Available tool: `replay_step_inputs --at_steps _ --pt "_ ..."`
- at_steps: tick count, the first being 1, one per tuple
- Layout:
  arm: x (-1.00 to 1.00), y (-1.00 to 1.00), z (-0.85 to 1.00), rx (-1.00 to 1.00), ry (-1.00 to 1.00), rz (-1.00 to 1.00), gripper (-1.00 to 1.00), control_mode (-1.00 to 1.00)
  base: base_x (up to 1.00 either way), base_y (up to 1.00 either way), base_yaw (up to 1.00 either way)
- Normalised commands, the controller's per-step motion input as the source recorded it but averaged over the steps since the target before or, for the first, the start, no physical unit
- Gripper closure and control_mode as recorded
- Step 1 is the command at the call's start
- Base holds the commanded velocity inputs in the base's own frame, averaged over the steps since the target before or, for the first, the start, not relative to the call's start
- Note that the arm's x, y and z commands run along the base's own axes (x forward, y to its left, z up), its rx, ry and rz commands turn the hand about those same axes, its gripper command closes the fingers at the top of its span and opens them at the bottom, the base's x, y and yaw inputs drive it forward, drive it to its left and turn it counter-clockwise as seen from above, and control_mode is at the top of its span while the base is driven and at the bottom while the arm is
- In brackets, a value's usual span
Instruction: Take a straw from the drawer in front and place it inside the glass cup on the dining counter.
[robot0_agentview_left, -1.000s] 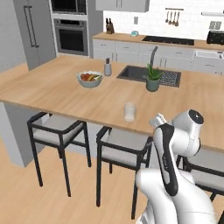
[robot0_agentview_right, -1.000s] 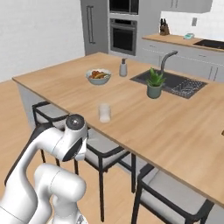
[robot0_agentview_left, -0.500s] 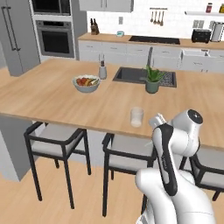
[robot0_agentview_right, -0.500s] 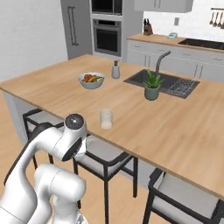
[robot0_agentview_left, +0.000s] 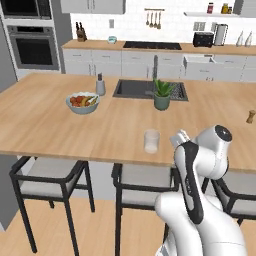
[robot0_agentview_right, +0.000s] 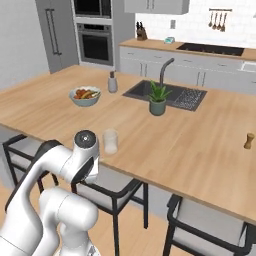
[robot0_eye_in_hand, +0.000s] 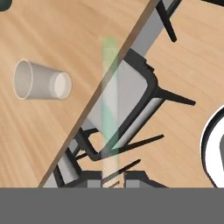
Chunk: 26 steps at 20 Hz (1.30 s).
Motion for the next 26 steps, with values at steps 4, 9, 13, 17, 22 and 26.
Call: replay_step_inputs --at_steps 4,9,13,17,22,26 --pt "0.0 0.0 0.0 0.0 0.0 0.0 1.0 1.0 0.46 0.39 -0.27" --pt "0.39 0.11 0.09 0.01 -0.02 -0.2 1.0 -1.0 0.0 0.0 0.0" --pt "0.38 -0.45 0.32 0.19 0.0 -0.01 1.0 -1.0 0.0 0.0 0.0" --pt "0.19 -0.46 0.66 0.26 0.2 0.0 1.0 -1.0 0.0 0.0 0.0" --pt "0.08 -0.21 0.81 0.24 0.41 -0.02 1.0 -1.0 0.0 0.0 0.0" --pt "0.04 -0.02 0.77 0.16 0.43 -0.01 1.0 -1.0 0.0 0.0 0.0"
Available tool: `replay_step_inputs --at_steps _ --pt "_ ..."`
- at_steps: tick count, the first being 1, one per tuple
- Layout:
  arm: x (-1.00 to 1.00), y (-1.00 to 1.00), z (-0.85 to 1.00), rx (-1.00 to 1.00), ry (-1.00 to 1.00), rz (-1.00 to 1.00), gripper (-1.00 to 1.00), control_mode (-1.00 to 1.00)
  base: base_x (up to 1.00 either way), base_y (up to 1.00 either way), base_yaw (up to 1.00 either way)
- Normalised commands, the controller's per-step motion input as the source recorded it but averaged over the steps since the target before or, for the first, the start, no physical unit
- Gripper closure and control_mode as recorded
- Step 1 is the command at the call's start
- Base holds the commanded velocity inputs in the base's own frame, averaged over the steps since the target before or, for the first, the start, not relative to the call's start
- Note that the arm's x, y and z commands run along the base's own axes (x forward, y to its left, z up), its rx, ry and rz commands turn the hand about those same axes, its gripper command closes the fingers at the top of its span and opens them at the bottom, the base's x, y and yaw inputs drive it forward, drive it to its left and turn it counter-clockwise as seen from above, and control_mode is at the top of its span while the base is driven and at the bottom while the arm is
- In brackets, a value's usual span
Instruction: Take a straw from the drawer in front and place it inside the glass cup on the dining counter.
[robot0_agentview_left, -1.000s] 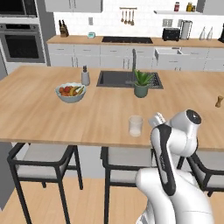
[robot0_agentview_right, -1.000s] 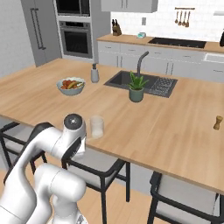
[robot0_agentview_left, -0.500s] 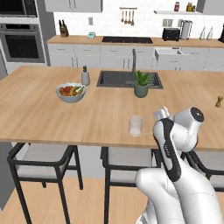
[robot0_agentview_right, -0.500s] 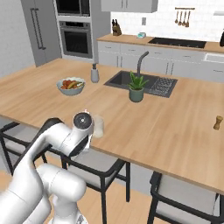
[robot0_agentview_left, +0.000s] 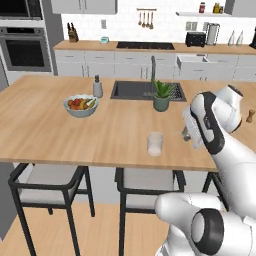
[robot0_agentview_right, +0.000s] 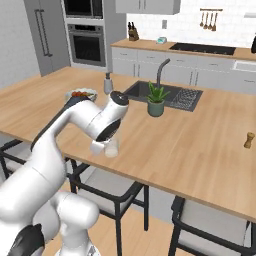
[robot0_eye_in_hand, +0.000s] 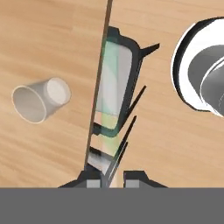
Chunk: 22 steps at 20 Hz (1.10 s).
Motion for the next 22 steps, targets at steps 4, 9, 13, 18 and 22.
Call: replay_step_inputs --at_steps 4,9,13,18,22 --pt "0.21 0.0 0.56 0.22 0.4 0.04 1.0 -1.0 0.0 0.0 0.0" --pt "0.1 -0.08 0.02 0.38 0.11 0.13 1.0 -1.0 0.0 0.0 0.0" --pt "0.03 0.0 -0.15 0.37 0.0 0.1 1.0 -1.0 0.0 0.0 0.0" --pt "0.0 0.15 -0.25 0.24 0.0 0.04 1.0 -1.0 0.0 0.0 0.0" --pt "-0.02 0.83 0.02 0.04 -0.04 0.0 1.0 -1.0 0.0 0.0 0.0"
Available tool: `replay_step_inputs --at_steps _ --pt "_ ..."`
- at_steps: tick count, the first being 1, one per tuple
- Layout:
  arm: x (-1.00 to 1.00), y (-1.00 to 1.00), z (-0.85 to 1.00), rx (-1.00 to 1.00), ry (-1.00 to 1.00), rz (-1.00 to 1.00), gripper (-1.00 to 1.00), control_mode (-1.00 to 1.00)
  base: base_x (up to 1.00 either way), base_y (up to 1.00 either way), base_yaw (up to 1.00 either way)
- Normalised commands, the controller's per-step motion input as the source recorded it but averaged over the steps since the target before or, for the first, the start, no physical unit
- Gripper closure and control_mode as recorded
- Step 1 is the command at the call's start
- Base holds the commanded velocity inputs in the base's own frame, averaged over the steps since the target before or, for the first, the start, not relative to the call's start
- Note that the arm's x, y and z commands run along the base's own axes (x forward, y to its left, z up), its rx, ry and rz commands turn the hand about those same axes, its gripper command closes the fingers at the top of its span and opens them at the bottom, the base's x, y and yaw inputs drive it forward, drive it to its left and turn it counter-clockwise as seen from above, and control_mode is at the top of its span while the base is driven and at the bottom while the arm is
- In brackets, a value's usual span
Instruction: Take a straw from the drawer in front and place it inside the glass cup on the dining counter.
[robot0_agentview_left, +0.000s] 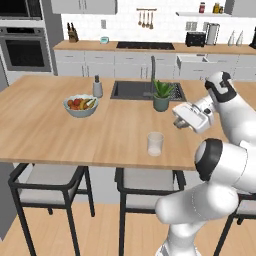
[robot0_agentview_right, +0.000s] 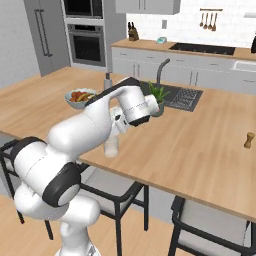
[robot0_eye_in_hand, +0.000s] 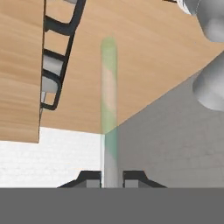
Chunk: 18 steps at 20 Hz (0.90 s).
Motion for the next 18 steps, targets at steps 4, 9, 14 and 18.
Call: replay_step_inputs --at_steps 4,9,14,18 --pt "0.0 0.68 0.34 0.0 -0.17 0.0 1.0 -1.0 0.0 0.0 0.0" --pt "0.04 0.02 0.11 0.11 -0.22 0.0 1.0 -1.0 0.0 0.0 0.0" --pt "0.24 -0.11 -0.11 0.14 -0.09 0.0 1.0 -1.0 0.0 0.0 0.0" --pt "0.3 -0.14 -0.08 0.11 0.0 0.0 1.0 -1.0 0.0 0.0 0.0"
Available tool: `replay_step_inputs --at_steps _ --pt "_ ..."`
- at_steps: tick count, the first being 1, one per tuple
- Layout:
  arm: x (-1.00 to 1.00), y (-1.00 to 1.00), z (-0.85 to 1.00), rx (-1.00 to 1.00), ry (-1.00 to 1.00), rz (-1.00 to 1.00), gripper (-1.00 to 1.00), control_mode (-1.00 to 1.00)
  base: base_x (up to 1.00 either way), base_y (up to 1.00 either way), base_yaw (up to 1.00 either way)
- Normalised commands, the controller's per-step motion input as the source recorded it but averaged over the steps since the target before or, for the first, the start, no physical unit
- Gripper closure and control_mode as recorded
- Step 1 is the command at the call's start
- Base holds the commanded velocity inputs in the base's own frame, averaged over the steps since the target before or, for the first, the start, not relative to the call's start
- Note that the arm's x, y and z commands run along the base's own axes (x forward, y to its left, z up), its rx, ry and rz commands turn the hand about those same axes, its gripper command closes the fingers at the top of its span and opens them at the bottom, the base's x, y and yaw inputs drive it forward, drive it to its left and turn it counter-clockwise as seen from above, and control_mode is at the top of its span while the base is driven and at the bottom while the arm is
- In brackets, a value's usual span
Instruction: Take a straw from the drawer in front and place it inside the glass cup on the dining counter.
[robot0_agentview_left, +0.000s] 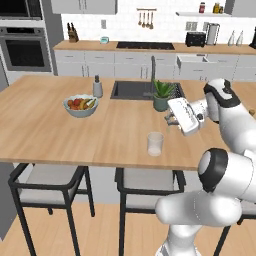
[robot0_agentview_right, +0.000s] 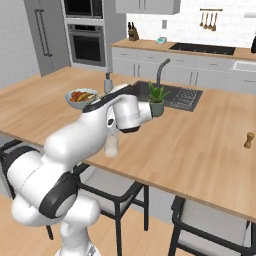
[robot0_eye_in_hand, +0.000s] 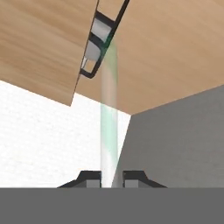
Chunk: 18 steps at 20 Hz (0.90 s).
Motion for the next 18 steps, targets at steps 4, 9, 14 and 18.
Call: replay_step_inputs --at_steps 4,9,14,18 --pt "0.36 -0.29 -0.02 0.09 0.07 0.0 1.0 -1.0 0.0 0.0 0.0" --pt "0.41 -0.17 -0.11 0.07 0.09 0.0 1.0 -1.0 0.0 0.0 0.0" --pt "0.36 0.0 -0.32 0.01 0.07 0.0 1.0 -1.0 0.0 0.0 0.0" --pt "0.18 0.0 -0.48 0.0 0.01 0.02 1.0 -1.0 0.0 0.0 0.0"
